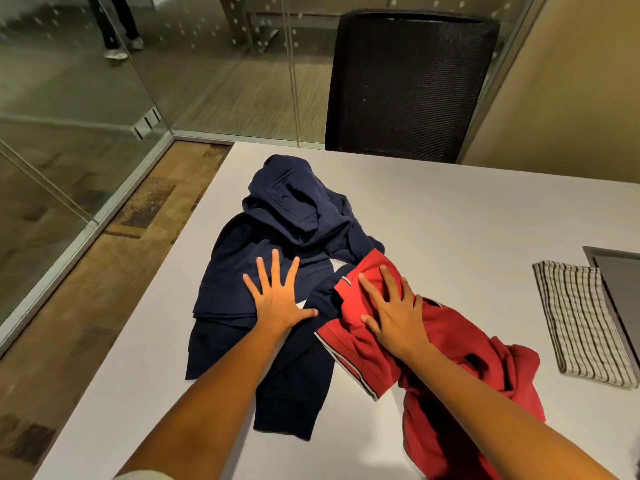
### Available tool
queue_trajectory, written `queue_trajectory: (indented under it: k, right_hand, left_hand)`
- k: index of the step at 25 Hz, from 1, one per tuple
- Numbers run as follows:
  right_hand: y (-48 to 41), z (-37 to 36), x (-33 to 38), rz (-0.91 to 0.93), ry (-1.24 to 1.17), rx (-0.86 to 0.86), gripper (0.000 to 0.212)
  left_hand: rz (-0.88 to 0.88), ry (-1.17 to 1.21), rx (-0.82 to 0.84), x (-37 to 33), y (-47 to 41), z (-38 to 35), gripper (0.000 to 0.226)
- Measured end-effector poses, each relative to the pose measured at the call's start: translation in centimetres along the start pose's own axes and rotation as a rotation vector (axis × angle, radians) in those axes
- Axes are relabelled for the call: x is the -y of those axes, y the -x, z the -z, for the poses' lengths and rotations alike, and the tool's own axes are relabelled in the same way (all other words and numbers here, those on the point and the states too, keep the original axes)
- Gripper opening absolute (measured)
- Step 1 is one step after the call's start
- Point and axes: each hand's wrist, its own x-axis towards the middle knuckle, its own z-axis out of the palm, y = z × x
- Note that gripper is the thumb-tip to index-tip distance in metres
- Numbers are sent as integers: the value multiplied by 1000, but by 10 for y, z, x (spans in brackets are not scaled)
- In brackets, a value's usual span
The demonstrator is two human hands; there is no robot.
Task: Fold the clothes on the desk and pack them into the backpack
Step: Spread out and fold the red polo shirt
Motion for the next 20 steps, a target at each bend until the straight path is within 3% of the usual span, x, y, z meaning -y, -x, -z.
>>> queue_trajectory:
  k: [4, 10, 15, 20]
  right_hand:
    - [-10, -11, -17, -13, 25, 12, 88]
    - [-20, -19, -19, -101, 68, -90, 75]
    - [-34, -27, -14, -156, 63, -51, 56]
    - [-55, -20, -9, -249, 66, 55, 59]
  left_hand:
    - [118, 44, 91, 14, -20, 7, 122]
    - [130, -9, 28, 34, -43, 7, 98]
    - [127, -32, 54, 45, -73, 21, 76]
    - [103, 82, 110, 58, -107, 45, 69]
